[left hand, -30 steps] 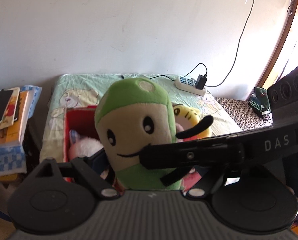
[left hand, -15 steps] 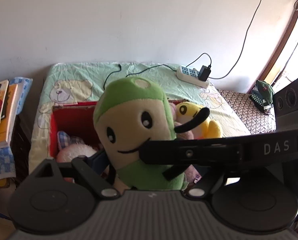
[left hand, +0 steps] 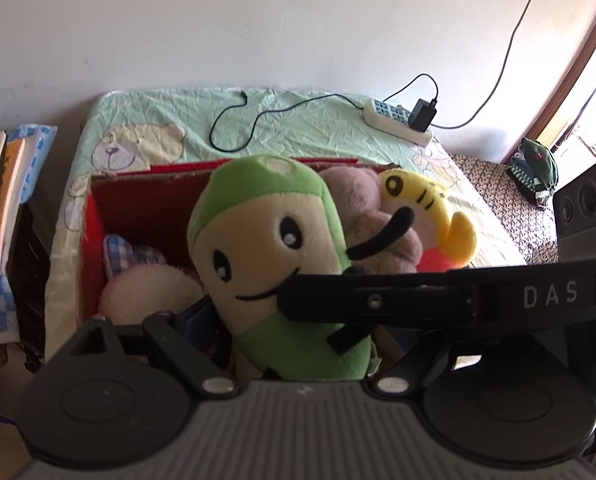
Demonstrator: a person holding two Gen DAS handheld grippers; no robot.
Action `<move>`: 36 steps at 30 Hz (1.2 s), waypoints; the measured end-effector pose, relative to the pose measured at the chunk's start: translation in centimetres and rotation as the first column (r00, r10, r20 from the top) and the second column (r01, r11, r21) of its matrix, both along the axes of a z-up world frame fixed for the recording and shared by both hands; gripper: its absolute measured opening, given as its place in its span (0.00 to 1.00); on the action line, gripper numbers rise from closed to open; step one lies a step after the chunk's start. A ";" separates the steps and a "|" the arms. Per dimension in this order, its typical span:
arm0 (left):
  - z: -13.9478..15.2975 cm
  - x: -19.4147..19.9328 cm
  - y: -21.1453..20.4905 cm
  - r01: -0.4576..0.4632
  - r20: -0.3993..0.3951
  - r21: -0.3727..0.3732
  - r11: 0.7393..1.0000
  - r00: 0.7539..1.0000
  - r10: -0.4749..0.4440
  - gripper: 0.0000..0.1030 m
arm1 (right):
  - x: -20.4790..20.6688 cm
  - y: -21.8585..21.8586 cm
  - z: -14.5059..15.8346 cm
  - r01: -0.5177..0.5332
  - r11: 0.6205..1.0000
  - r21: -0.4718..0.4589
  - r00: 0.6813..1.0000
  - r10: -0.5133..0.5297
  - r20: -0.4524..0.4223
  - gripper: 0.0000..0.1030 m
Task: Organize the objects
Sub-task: 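Carry the pickle plush over the red box with the right gripper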
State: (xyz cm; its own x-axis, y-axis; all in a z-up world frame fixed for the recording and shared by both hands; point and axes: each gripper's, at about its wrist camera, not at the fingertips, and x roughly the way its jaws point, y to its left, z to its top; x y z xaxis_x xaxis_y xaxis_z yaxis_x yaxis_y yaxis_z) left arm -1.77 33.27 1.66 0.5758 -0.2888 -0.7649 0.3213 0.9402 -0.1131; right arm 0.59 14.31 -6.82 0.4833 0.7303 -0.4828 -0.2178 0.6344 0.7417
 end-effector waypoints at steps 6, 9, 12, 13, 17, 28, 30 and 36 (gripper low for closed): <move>-0.4 0.5 0.2 0.003 -0.009 0.007 1.000 1.000 -0.003 0.84 | 0.0 0.1 -0.4 0.025 1.000 -0.001 1.000 -0.025 -0.007 0.54; -0.6 0.7 0.2 0.004 -0.015 0.014 1.000 1.000 -0.004 0.84 | 0.0 0.3 -0.5 0.028 0.999 -0.016 1.000 -0.028 -0.005 0.54; -0.6 0.8 0.2 0.004 -0.016 0.022 1.000 1.000 -0.004 0.85 | 0.1 0.4 -0.6 0.034 0.999 -0.024 0.999 -0.034 -0.004 0.54; -0.7 0.8 0.2 0.004 -0.016 0.024 1.000 1.000 -0.004 0.85 | 0.1 0.4 -0.7 0.036 0.999 -0.024 0.999 -0.036 -0.005 0.54; -0.9 1.0 0.3 -0.001 -0.022 0.033 0.999 1.000 0.002 0.88 | 0.2 0.7 -0.7 0.037 0.998 -0.047 0.999 -0.037 0.000 0.55; -1.6 1.2 0.8 -0.023 -0.049 0.033 0.999 0.999 0.024 0.92 | -0.1 0.3 -0.5 0.064 0.997 -0.053 0.998 -0.063 0.009 0.56; -1.7 1.1 0.6 -0.020 -0.044 0.047 0.999 0.999 0.022 0.92 | -0.3 0.1 -0.4 0.070 0.996 -0.048 0.998 -0.070 0.007 0.56; -1.7 1.0 0.7 -0.032 -0.049 0.044 0.999 0.998 0.034 0.92 | -0.6 -0.4 0.0 0.068 0.996 -0.053 0.998 -0.068 0.012 0.54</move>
State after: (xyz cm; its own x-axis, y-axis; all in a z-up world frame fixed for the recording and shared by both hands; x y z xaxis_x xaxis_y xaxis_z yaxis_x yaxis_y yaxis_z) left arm -0.76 34.02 -0.07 0.5457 -0.2360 -0.8040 0.2849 0.9546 -0.0869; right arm -0.06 13.92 -6.82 0.5360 0.6688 -0.5152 -0.1800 0.6868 0.7042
